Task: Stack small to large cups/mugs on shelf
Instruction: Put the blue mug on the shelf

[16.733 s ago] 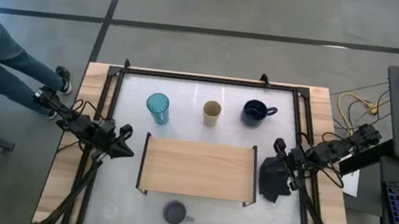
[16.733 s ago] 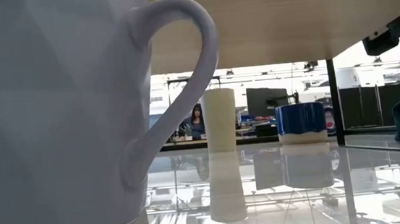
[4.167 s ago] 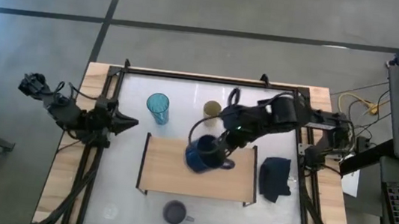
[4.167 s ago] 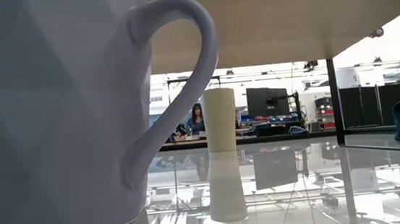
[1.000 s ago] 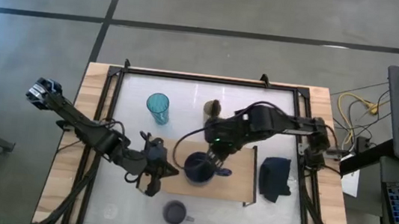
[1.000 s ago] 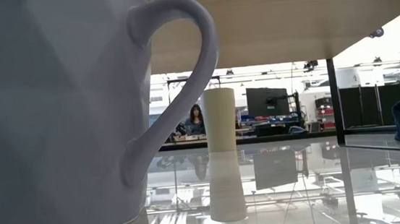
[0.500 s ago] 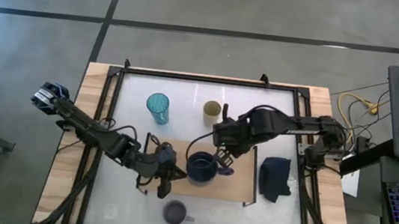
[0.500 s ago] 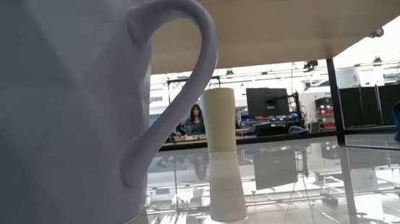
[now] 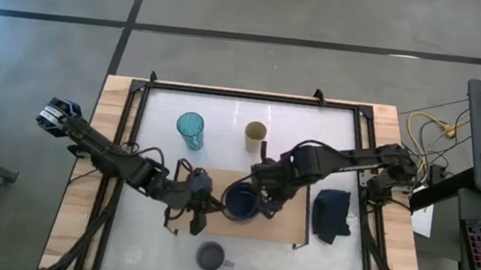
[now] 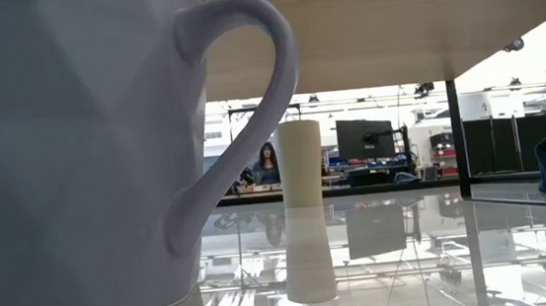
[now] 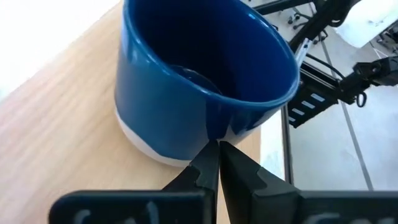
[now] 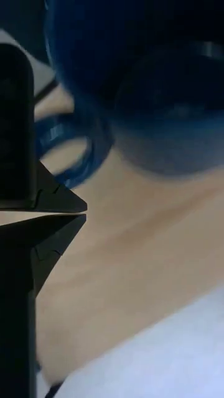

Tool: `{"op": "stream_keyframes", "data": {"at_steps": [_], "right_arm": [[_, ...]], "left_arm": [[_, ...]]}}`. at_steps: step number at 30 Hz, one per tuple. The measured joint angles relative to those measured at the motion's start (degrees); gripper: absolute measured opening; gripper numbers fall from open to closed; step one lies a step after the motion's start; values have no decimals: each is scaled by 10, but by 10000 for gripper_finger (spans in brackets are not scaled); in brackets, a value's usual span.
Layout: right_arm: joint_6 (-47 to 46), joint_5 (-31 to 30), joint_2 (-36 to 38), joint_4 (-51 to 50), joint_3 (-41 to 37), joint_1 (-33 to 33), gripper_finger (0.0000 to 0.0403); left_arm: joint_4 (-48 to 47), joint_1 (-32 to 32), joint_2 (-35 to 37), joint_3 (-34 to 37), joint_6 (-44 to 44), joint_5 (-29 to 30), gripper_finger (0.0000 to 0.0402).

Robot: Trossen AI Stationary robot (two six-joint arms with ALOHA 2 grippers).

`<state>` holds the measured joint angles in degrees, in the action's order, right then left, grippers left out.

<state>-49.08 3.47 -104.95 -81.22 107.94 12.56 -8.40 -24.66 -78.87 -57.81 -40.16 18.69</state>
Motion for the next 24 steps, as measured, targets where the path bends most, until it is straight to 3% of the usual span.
{"op": "stream_keyframes", "data": {"at_steps": [24], "right_arm": [[-2,88,-1,113,8,21,8]], "left_arm": [[-21,58,1,1,6,4,0]]}}
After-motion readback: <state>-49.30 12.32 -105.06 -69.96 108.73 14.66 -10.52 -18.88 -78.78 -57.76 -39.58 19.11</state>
